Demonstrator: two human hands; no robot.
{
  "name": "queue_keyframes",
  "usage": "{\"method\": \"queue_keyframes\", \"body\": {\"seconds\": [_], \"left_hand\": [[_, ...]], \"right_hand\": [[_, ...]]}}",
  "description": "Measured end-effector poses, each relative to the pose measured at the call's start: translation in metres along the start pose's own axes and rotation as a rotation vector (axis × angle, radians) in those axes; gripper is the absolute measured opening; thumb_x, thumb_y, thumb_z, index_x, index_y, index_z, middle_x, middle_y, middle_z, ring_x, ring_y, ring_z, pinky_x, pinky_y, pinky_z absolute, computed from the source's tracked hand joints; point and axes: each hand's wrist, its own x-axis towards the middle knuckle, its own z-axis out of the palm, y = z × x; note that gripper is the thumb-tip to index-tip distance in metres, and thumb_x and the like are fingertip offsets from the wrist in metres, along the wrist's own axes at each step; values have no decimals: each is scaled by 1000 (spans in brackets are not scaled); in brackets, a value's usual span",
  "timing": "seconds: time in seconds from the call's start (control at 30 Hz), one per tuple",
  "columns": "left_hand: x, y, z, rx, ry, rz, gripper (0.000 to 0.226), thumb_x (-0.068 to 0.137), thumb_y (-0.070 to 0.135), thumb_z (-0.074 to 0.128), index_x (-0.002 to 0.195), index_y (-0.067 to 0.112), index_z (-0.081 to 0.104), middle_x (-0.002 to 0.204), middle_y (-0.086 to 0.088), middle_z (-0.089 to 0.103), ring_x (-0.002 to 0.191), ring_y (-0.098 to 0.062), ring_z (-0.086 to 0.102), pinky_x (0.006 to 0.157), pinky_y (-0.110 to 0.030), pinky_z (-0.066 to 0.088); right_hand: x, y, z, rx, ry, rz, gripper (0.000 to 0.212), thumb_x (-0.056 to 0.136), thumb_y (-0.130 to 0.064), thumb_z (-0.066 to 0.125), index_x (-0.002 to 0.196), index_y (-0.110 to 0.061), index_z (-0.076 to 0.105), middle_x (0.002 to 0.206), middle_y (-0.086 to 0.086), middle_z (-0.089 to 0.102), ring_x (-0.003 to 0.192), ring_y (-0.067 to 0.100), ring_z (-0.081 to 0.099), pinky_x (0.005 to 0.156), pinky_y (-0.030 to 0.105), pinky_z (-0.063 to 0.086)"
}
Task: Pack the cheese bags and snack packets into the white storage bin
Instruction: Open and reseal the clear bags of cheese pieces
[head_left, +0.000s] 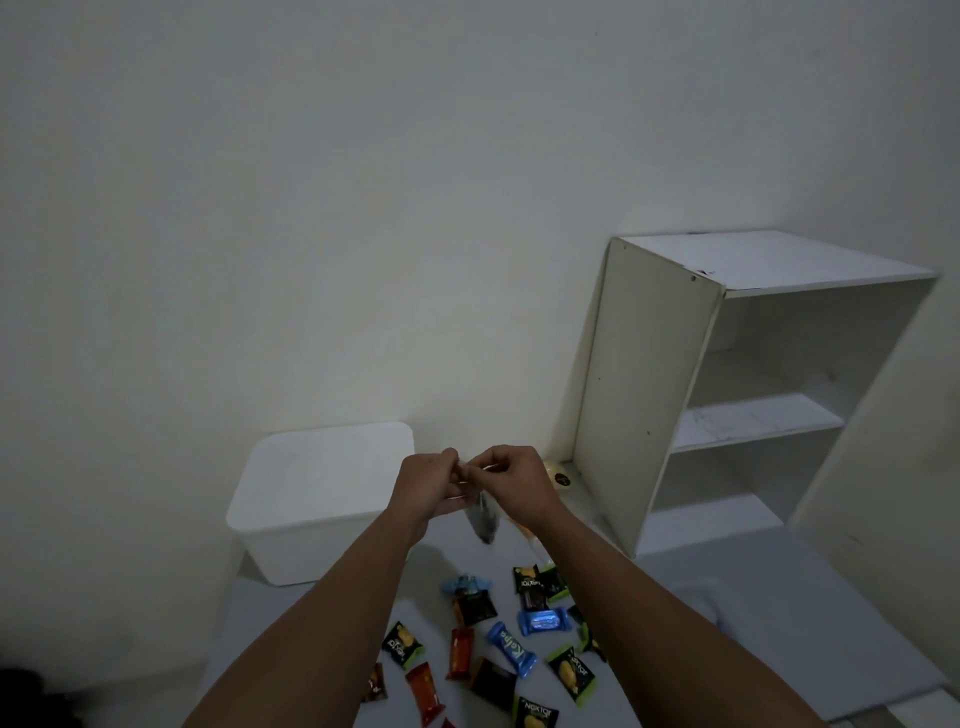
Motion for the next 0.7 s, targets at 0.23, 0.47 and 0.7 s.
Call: {"method": "queue_keyframes", "body": {"seconds": [0.23,0.47,0.7], "left_hand": [[0,-3,-16,-48,-76,-63,26,89,3,53,103,-15,66,101,-26,75,93,-36,76,82,-44,62],[1,-10,-28,-46,-81,-140,27,91,7,60,107,-13,67,106,-27,74,101,-40,73,88,-48,61],[-3,-13,-30,-74,-96,-164,22,92,2,67,109,-13,68,104,-26,75,99,-36,74,80,-41,64]], "right_hand": [[0,2,5,10,-18,39,21,84,-32,81,86,-10,80,81,5,78,82,20,75,75,33,62],[0,8,10,-69,-45,63,11,83,-20,80,84,-9,79,79,5,77,72,9,71,67,24,58],[-4,12,12,-92,-58,77,18,78,-22,84,83,-6,77,79,9,76,69,9,69,65,24,58]]}}
